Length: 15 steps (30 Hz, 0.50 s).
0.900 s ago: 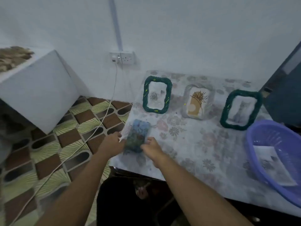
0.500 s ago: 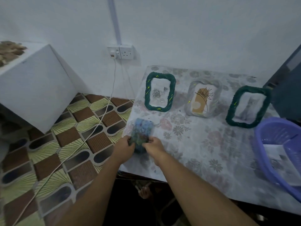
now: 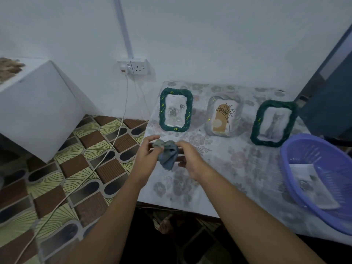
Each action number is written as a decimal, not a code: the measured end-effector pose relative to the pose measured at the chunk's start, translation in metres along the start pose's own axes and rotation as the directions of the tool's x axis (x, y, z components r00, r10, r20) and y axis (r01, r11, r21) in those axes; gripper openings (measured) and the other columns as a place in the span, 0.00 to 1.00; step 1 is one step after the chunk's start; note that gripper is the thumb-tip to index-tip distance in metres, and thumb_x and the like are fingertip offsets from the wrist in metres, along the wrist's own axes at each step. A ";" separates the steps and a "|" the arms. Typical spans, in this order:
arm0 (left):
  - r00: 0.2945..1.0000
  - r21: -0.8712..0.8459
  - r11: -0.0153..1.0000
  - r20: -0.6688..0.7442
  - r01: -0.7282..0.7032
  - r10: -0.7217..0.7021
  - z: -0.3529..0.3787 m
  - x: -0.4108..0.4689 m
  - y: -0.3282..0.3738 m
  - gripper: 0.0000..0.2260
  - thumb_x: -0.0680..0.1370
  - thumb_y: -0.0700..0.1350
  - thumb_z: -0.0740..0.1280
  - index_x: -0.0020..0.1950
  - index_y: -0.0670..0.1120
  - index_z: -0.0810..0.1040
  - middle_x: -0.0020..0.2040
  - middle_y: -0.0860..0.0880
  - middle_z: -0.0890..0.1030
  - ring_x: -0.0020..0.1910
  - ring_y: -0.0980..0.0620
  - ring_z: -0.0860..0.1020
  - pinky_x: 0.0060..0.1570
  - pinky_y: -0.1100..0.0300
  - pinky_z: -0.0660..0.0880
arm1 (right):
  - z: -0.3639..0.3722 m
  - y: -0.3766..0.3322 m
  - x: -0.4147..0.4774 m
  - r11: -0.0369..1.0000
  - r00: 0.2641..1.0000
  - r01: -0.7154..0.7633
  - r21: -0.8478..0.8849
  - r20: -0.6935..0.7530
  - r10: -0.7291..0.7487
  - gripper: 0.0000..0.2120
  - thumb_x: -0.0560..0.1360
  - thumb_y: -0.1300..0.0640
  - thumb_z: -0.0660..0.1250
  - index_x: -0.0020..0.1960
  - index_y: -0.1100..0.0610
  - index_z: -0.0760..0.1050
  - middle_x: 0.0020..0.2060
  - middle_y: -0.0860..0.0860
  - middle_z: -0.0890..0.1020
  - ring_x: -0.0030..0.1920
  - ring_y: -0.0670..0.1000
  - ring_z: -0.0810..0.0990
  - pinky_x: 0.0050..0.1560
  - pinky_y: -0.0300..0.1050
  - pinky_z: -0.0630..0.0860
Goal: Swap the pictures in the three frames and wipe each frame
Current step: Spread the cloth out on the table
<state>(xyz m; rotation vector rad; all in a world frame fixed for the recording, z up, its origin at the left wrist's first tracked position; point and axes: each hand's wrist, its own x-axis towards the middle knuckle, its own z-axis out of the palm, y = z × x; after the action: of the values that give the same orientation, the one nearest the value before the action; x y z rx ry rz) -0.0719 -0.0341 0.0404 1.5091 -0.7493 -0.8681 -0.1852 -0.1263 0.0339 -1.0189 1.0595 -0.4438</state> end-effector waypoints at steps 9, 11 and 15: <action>0.976 0.079 0.984 0.166 -0.158 0.143 0.058 -0.013 0.027 0.20 0.75 0.35 0.73 0.63 0.48 0.73 0.58 0.47 0.80 0.53 0.49 0.82 0.53 0.56 0.80 | -0.064 -0.026 -0.049 0.963 0.996 0.087 0.253 -0.045 -0.078 0.13 0.80 0.55 0.57 0.46 0.58 0.79 0.36 0.53 0.82 0.36 0.52 0.80 0.40 0.45 0.77; 0.978 0.085 0.983 0.142 -0.163 0.150 0.071 -0.015 0.028 0.18 0.74 0.38 0.74 0.58 0.50 0.72 0.56 0.46 0.80 0.51 0.47 0.83 0.51 0.52 0.81 | -0.077 -0.026 -0.057 0.964 0.994 0.103 0.244 -0.052 -0.093 0.13 0.80 0.56 0.58 0.47 0.59 0.79 0.37 0.54 0.82 0.36 0.52 0.80 0.38 0.44 0.77; 0.991 0.120 0.986 0.089 -0.114 0.104 0.099 -0.019 0.027 0.17 0.73 0.42 0.75 0.48 0.55 0.66 0.50 0.47 0.83 0.46 0.49 0.84 0.50 0.42 0.80 | -0.102 -0.025 -0.068 0.975 0.983 0.166 0.145 -0.102 -0.152 0.12 0.80 0.55 0.60 0.46 0.58 0.79 0.39 0.56 0.83 0.38 0.53 0.81 0.40 0.43 0.77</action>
<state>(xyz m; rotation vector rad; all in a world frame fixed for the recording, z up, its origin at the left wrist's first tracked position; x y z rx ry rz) -0.1654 -0.0723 0.0652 1.5333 -0.9530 -0.8169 -0.3020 -0.1369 0.0781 -0.9571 1.0110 -0.6976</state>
